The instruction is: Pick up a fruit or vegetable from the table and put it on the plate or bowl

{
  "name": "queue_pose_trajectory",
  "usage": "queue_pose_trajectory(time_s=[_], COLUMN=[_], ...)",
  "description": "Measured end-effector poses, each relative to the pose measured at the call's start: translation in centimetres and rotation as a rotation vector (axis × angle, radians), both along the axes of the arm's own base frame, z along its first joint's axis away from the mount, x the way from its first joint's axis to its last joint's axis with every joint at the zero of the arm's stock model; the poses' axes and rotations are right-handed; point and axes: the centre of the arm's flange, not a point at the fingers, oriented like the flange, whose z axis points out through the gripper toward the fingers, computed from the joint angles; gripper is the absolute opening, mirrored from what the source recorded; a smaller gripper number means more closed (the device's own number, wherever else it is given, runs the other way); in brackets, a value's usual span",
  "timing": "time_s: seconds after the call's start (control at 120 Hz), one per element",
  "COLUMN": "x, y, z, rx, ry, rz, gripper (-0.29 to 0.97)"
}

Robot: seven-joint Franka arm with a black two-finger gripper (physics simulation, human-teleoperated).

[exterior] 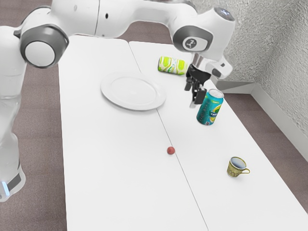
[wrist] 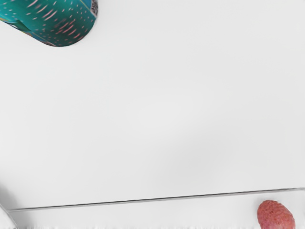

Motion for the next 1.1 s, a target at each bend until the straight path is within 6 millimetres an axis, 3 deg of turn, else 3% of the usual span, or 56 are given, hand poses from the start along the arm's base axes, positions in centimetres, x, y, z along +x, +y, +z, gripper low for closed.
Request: queue_pose_trajectory(time_s=[0.142, 0.358, 0.533, 0.833, 1.1], x=[0.3, 0.0, 0.6, -0.4, -0.9], y=[0.6, -0.1, -1.5, -3.8, -5.4], z=[-2.1, -7.4, -9.1, -12.3, -13.7], rx=[-0.051, -0.087, -0.096, -0.124, -0.137], ry=[0.040, 0.126, 0.118, 0.152, 0.154], rz=[0.042, 0.079, 0.085, 0.097, 0.099], gripper=[0.68, 0.68, 0.68, 0.68, 0.68])
